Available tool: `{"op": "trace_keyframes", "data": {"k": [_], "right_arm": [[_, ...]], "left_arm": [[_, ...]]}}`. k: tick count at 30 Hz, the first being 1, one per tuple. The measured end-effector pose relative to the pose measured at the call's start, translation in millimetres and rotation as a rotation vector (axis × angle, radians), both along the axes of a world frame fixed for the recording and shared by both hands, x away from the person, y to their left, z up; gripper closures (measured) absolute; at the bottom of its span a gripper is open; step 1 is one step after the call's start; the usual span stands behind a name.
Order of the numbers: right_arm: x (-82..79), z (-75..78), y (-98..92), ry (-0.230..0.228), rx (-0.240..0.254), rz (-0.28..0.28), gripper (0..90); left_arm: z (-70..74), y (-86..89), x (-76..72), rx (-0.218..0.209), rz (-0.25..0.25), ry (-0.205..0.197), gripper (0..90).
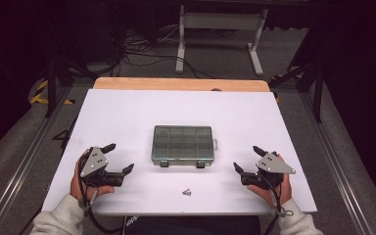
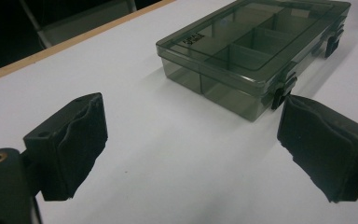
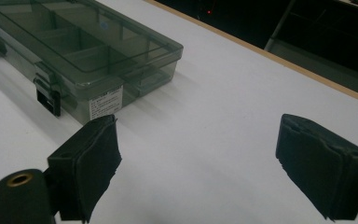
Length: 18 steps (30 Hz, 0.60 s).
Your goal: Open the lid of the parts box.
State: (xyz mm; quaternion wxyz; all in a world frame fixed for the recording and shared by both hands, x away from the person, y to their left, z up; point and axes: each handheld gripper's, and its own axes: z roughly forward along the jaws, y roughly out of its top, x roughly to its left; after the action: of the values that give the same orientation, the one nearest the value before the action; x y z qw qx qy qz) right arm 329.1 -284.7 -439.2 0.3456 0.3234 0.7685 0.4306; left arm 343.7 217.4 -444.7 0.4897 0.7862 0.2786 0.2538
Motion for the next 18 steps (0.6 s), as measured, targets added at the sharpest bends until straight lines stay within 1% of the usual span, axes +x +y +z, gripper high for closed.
{"op": "trace_keyframes", "data": {"k": [1, 2, 4, 9, 12, 14, 16, 17, 18], "right_arm": [[0.1, -0.8, 0.2, 0.002, 0.0, 0.004, 15.0], [-0.1, -1.4, 0.2, 0.005, -0.003, 0.006, 15.6], [-1.1, -1.4, -0.2, 0.008, -0.001, 0.008, 17.3], [-0.5, -0.1, 0.6, 0.02, -0.002, 0.016, 21.2], [0.2, -0.2, 2.9, 0.036, -0.007, 0.029, 23.4], [0.3, -0.1, 4.8, 0.045, -0.01, 0.043, 24.2], [1.4, 0.8, 8.7, 0.066, -0.005, 0.061, 27.1], [2.3, 1.2, 11.5, 0.072, -0.013, 0.07, 29.1], [2.3, 1.2, 11.5, 0.072, -0.013, 0.07, 29.1]], "left_arm": [[-0.1, -0.8, 0.4, 0.003, -0.006, 0.001, 10.6], [-0.7, -2.4, 0.2, 0.012, -0.013, 0.01, 12.0], [-1.7, -4.3, -0.7, 0.026, -0.021, 0.014, 12.2], [-2.3, -4.7, -1.6, 0.03, -0.028, 0.02, 13.4], [-1.6, -5.9, -0.9, 0.028, -0.034, 0.028, 13.8], [-1.1, -11.9, -2.0, 0.039, -0.044, 0.033, 13.8], [-0.3, -17.8, -1.5, 0.031, -0.064, 0.051, 15.4], [-0.3, -21.9, -0.6, 0.035, -0.07, 0.06, 15.5], [-0.3, -21.9, -0.6, 0.035, -0.07, 0.06, 16.1]]}}
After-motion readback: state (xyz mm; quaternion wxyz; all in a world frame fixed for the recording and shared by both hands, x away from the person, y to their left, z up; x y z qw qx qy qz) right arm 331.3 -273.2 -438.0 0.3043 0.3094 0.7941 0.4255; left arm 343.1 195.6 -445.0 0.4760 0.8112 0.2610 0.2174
